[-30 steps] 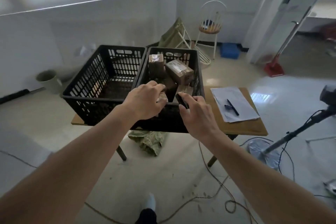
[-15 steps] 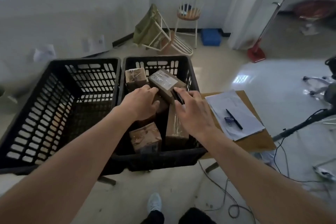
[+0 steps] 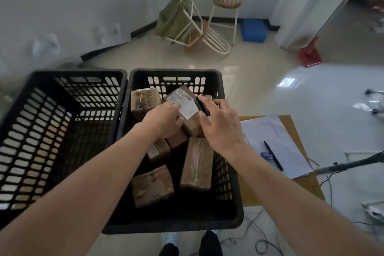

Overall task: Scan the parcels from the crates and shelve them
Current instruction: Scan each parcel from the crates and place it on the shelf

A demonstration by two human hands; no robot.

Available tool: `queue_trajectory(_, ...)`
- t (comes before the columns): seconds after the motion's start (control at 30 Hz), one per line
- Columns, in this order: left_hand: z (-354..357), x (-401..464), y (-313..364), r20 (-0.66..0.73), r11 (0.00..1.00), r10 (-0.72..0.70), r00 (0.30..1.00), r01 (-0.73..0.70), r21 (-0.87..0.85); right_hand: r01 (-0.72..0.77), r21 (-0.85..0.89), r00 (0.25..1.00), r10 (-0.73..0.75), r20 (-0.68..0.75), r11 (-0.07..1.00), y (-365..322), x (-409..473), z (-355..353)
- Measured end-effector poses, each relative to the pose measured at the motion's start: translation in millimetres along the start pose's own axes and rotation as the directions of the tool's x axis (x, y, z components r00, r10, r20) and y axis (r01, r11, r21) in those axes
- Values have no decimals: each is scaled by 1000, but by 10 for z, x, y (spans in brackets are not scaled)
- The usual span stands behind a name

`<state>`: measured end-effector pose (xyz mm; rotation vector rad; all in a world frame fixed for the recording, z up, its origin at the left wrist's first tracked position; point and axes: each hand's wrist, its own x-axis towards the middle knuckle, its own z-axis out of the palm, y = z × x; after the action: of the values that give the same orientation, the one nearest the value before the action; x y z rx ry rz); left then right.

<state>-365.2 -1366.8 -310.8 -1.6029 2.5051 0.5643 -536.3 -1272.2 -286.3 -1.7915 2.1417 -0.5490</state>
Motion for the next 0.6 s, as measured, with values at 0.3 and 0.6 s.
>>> queue_trajectory(0.3,270,587,235,150,968,-188,971,209,-142,34,-11,999,-34,14,999,336,570,-42)
queue_trajectory(0.6,618,773,513,224,617,-499,837,524,-587,52,3,998,-53,39,999,618,724,-59)
